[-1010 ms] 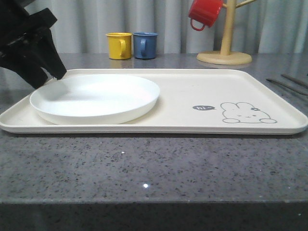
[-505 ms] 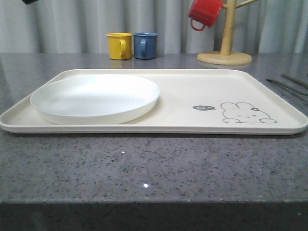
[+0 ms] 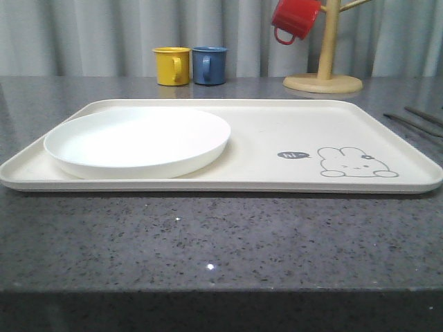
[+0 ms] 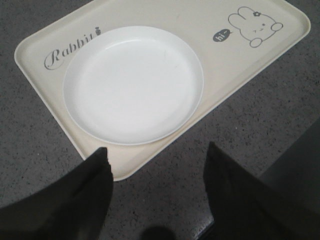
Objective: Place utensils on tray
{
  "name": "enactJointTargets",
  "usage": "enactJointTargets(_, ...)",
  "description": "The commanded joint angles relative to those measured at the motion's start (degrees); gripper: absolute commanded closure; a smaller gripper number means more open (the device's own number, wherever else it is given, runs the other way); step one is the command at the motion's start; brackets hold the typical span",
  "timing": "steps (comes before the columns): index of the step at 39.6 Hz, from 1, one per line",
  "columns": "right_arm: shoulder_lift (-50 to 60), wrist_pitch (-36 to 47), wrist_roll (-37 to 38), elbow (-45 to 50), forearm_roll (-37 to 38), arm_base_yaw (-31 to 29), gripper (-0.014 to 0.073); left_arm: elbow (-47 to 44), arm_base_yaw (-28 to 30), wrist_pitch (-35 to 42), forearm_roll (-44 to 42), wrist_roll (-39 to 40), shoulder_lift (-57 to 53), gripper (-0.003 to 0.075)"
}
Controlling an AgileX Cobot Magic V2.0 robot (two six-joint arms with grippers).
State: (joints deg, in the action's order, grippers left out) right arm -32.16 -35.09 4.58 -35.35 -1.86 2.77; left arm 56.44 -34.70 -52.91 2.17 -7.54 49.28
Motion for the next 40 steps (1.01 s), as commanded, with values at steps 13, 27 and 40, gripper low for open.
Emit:
enactJointTargets(13, -0.5, 4.5, -0.4, -1.7, 0.5, -0.4, 0.0139, -2.0, -0.4, 3.9, 0.3, 0.7, -5.6, 0.0322)
enactJointTargets(27, -14.5, -6.7, -0.4, -11.2, 0.6, 1.3, 0.0139, -2.0, -0.4, 4.2, 0.3, 0.7, -5.6, 0.0369)
enactJointTargets(40, -36.3, -18.0, -0.4, -25.5, 0.6, 1.3, 0.0139, -2.0, -0.4, 4.4, 0.3, 0.7, -5.6, 0.0429)
